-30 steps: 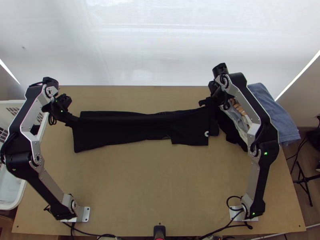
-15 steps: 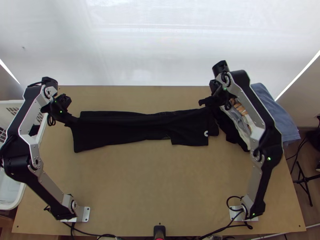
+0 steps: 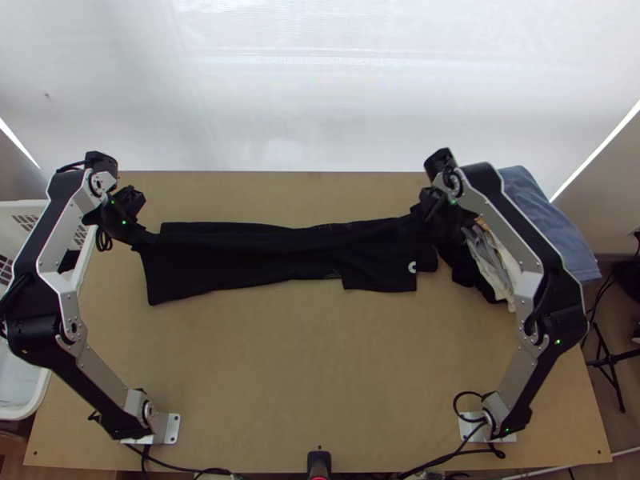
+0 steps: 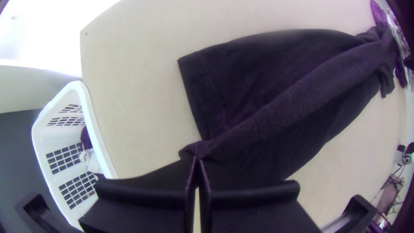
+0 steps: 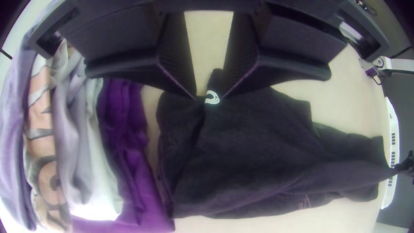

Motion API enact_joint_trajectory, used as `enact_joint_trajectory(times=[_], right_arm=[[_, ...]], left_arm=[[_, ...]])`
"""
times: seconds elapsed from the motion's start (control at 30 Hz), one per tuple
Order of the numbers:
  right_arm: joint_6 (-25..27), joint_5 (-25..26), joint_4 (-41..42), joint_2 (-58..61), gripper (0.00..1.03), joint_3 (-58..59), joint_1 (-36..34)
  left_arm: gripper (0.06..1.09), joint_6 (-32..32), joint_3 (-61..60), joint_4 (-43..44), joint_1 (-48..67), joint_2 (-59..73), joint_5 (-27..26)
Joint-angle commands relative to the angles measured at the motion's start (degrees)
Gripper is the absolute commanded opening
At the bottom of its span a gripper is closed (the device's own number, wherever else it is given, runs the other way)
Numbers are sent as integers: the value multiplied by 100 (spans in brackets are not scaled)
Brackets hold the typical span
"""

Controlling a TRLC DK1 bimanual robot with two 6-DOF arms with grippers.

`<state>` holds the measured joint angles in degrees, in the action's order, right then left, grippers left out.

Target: Fold the t-shirt

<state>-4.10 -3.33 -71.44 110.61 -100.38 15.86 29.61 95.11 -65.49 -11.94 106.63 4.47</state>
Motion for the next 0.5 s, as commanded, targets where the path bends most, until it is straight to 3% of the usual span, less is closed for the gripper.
enact_joint_trajectory(times=[0.0,0.47], right_arm=[[-30,-53,341,5,29,467,84],[14,-53,684,339,29,467,-21]], left_arm=[[9,1,60,-25,17,-11,-8],[9,28,104,-174,-1,-46,-8]])
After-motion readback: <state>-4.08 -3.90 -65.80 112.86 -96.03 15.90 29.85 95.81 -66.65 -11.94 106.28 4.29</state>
